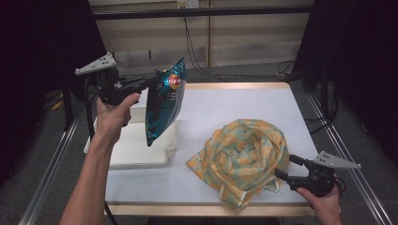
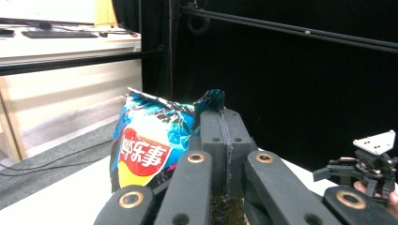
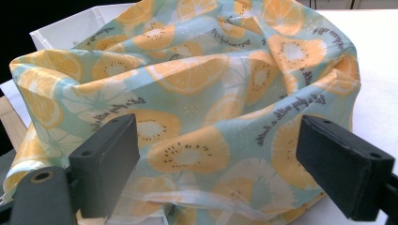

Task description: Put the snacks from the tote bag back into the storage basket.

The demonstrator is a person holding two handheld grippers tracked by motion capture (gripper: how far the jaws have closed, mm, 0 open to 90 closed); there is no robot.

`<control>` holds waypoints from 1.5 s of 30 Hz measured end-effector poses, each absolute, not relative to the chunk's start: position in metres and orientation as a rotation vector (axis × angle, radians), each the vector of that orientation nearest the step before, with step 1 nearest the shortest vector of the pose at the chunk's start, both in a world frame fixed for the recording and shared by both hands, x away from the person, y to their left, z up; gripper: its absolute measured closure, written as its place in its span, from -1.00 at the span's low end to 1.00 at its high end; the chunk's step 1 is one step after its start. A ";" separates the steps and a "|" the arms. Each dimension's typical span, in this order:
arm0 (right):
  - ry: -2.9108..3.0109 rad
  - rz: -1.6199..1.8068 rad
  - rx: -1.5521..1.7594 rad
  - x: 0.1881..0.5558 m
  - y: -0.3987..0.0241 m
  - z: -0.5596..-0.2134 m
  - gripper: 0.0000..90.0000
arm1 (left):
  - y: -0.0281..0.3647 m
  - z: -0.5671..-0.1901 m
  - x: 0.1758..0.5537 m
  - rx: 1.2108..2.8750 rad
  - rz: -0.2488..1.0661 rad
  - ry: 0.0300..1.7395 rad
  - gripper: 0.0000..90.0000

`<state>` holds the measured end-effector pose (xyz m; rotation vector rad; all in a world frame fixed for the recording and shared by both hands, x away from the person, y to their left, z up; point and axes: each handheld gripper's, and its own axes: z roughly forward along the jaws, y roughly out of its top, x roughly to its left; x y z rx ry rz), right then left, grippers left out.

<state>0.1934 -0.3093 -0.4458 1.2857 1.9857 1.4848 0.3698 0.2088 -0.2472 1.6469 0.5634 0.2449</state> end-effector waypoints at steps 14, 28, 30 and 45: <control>1.960 1.514 1.296 0.196 -0.308 -0.446 -0.69 | 0.254 -0.273 0.376 1.621 0.286 0.700 1.00; 1.994 1.523 1.287 0.199 -0.305 -0.451 -0.69 | 0.282 -0.290 0.376 1.602 0.367 0.831 1.00; 2.000 1.524 1.284 0.198 -0.306 -0.451 -0.69 | 0.283 -0.293 0.375 1.603 0.384 0.860 1.00; 1.992 1.526 1.298 0.198 -0.311 -0.452 -0.69 | 0.288 -0.325 0.392 1.543 0.403 0.963 1.00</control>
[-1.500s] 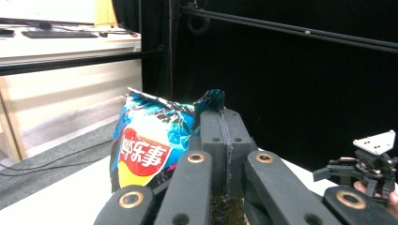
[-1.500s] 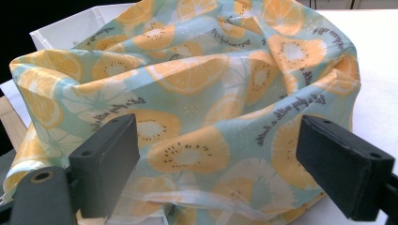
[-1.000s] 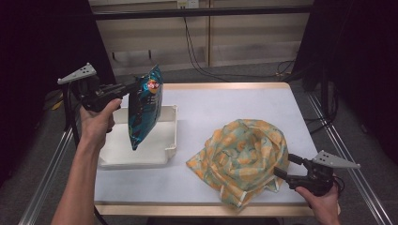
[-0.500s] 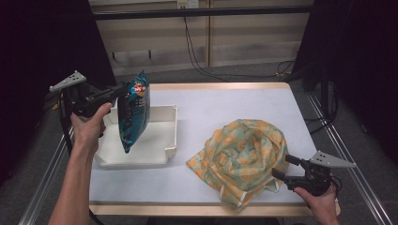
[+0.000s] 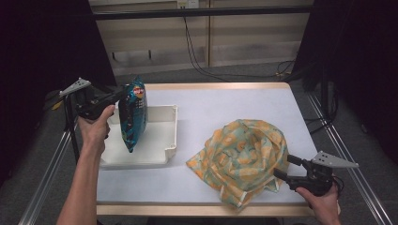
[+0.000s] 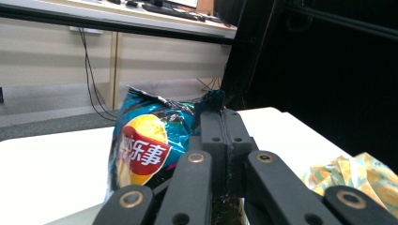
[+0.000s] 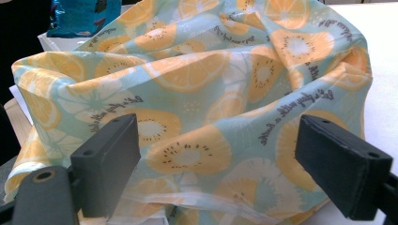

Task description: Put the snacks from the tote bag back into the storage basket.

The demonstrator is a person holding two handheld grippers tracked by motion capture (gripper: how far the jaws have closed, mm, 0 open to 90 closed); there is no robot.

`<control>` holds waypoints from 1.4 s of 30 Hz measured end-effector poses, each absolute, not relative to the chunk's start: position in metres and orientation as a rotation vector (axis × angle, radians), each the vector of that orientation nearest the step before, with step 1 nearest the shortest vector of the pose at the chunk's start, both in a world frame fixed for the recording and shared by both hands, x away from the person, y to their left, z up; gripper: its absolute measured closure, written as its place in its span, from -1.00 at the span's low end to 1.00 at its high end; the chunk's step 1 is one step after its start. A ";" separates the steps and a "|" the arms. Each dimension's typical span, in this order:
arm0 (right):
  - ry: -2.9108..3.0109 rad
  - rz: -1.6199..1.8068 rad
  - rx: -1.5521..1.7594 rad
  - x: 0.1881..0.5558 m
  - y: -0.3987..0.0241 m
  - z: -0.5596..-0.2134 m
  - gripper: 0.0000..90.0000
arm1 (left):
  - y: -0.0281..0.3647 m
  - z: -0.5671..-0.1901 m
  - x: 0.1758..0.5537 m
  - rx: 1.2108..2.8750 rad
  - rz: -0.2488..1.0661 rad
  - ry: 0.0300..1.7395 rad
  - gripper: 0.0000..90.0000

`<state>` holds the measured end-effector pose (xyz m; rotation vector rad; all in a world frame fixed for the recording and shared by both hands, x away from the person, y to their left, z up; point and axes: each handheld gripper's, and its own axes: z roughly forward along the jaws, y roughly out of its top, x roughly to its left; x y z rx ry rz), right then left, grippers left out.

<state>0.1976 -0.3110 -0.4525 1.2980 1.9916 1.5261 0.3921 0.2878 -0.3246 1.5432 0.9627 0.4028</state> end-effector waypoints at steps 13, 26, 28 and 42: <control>1.998 1.521 1.290 0.198 -0.310 -0.452 -0.69 | 0.281 -0.348 0.398 1.544 0.414 0.976 1.00; 2.003 1.525 1.292 0.200 -0.310 -0.453 -0.68 | 0.244 -0.358 0.420 1.554 0.352 0.935 0.99; 2.003 1.522 1.288 0.199 -0.310 -0.452 -0.68 | 0.238 -0.359 0.424 1.561 0.342 0.928 0.99; 2.004 1.524 1.288 0.199 -0.312 -0.452 -0.67 | 0.216 -0.363 0.442 1.601 0.321 0.920 0.93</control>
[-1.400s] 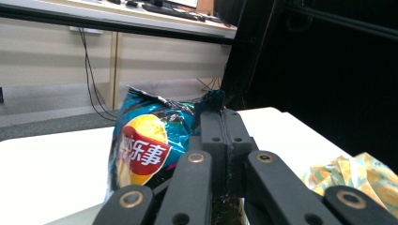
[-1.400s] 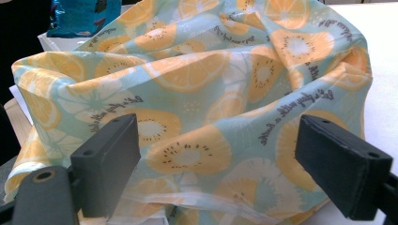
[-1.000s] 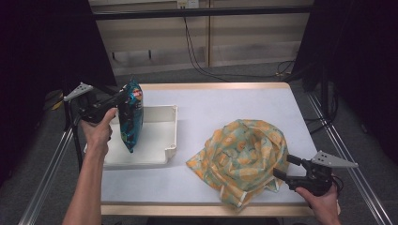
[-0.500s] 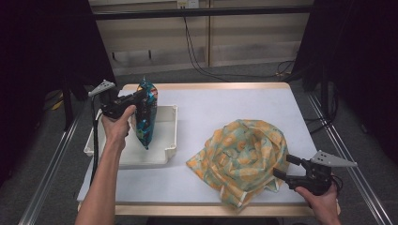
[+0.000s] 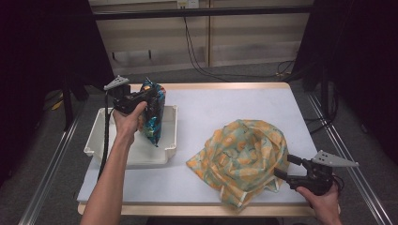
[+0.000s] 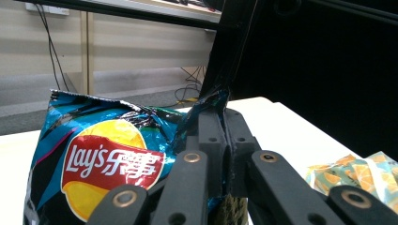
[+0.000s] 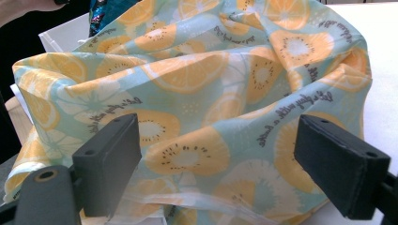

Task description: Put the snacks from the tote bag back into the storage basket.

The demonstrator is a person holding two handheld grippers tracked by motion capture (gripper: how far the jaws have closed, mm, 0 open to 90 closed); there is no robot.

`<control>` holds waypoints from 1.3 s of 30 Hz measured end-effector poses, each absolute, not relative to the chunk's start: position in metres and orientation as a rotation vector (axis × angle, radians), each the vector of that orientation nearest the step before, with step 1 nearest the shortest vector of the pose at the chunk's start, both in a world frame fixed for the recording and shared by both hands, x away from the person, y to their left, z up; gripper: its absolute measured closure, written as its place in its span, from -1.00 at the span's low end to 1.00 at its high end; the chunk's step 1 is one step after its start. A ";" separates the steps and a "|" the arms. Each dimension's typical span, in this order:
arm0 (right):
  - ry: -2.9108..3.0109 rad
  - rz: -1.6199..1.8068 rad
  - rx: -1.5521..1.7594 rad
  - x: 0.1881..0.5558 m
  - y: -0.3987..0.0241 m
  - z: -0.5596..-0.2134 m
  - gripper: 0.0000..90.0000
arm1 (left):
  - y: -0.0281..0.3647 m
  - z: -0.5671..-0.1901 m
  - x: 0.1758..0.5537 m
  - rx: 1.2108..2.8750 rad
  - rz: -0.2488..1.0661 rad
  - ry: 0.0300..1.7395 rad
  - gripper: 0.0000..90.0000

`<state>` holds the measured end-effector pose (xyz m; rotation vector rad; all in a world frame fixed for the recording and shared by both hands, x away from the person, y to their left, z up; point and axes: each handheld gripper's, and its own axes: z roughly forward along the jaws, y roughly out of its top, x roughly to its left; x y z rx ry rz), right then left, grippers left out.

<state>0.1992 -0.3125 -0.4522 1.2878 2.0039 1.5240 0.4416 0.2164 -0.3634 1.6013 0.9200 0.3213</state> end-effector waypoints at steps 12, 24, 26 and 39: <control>2.002 1.524 1.294 0.199 -0.314 -0.453 -0.67 | 0.201 -0.366 0.448 1.647 0.299 0.901 0.89; 2.007 1.522 1.289 0.199 -0.314 -0.452 -0.67 | 0.193 -0.372 0.446 1.699 0.283 0.871 0.79; 2.006 1.523 1.288 0.199 -0.313 -0.452 -0.67 | 0.192 -0.373 0.447 1.711 0.287 0.876 0.80; 2.006 1.526 1.288 0.199 -0.315 -0.452 -0.67 | 0.195 -0.370 0.454 1.722 0.322 0.896 0.92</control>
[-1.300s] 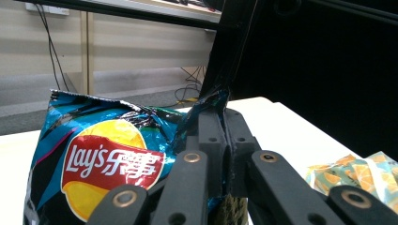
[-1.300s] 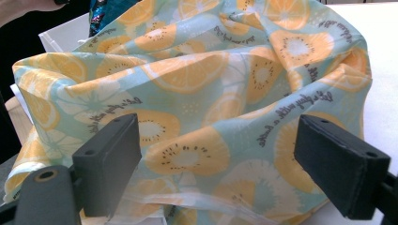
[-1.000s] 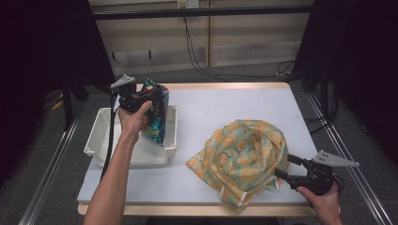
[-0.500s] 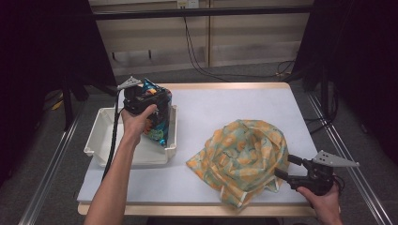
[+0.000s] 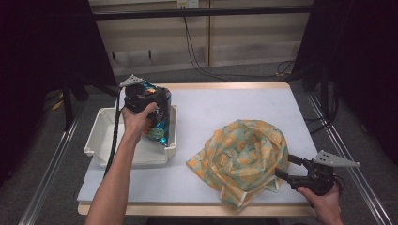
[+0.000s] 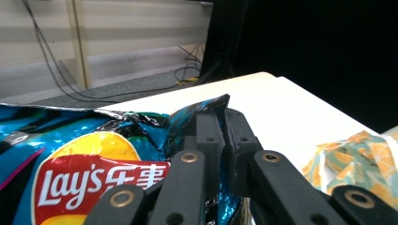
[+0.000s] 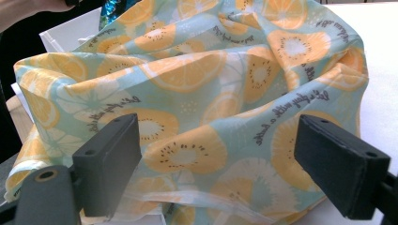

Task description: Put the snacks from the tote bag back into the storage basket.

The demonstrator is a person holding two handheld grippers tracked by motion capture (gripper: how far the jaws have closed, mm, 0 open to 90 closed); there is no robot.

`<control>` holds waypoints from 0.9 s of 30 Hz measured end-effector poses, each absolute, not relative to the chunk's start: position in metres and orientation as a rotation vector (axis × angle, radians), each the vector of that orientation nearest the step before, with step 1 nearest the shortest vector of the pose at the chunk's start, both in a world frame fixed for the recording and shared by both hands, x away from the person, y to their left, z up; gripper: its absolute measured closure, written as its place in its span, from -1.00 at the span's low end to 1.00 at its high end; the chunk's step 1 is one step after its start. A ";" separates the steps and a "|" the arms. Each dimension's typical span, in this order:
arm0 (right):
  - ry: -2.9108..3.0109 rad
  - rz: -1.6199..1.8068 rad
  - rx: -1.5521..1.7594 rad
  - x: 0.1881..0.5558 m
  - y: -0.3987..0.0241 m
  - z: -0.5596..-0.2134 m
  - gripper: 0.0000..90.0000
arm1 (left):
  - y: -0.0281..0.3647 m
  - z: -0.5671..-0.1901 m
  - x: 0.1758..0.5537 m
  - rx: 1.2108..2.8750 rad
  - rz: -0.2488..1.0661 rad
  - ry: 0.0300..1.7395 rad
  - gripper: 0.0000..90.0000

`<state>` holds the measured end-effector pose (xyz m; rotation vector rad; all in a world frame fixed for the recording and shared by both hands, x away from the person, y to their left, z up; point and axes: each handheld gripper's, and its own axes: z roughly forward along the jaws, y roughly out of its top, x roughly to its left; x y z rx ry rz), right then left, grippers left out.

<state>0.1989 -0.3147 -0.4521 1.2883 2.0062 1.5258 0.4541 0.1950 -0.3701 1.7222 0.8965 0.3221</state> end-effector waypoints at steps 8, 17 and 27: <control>2.009 1.524 1.289 0.200 -0.314 -0.452 -0.67 | 0.192 -0.372 0.456 1.744 0.296 0.875 0.87; 2.014 1.521 1.283 0.199 -0.314 -0.452 -0.67 | 0.179 -0.384 0.452 1.807 0.283 0.855 0.83; 2.016 1.520 1.283 0.199 -0.314 -0.453 -0.67 | 0.182 -0.386 0.454 1.806 0.279 0.867 0.72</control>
